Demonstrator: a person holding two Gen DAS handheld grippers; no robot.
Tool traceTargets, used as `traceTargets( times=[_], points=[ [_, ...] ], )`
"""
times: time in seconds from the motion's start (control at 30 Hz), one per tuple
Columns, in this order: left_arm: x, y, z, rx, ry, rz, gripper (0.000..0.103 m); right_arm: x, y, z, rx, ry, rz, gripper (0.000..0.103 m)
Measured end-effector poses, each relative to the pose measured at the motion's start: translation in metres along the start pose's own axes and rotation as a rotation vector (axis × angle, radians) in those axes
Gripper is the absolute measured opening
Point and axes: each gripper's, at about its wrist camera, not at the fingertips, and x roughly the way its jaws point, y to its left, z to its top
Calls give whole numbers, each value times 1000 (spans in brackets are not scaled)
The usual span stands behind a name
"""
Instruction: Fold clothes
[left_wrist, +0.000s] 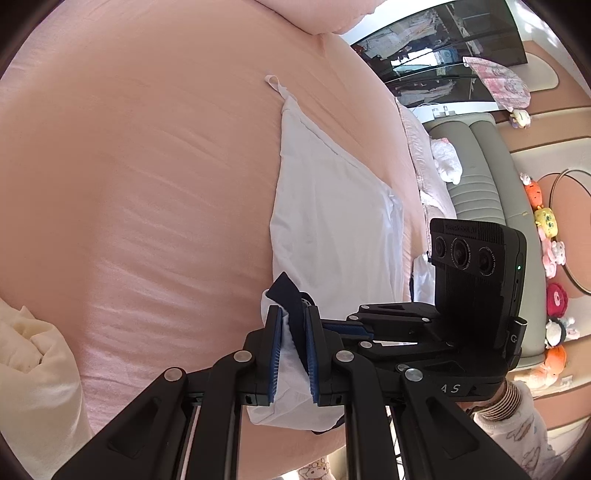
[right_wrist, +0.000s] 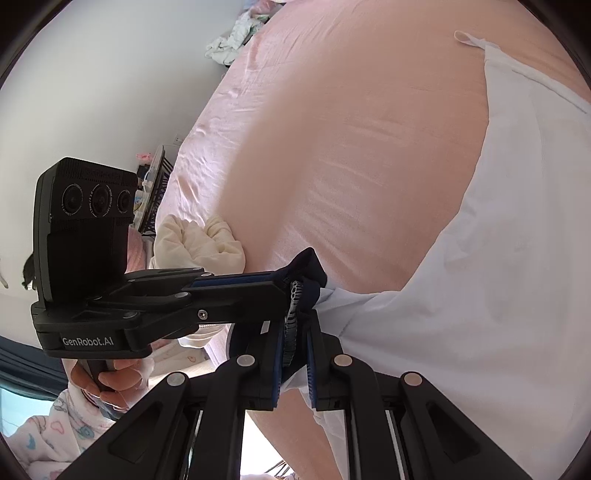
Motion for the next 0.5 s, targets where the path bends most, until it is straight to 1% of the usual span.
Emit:
traceTargets(
  times=[0.13,0.3,0.4,0.5],
  points=[
    [1,-8,3,20,4,-18,10,-10,-8,2,31,-25,18,10],
    [14,-15,1,37,43,-24,10,-23,-25,-4,63,-40,-10,10],
    [21,-16,0,25,63,-31,10,-27,-38,-10,102,-35,-12,10],
    [27,-19,-1,24,83,-42,10,-31,-44,-15,114,-41,-19,10]
  ],
)
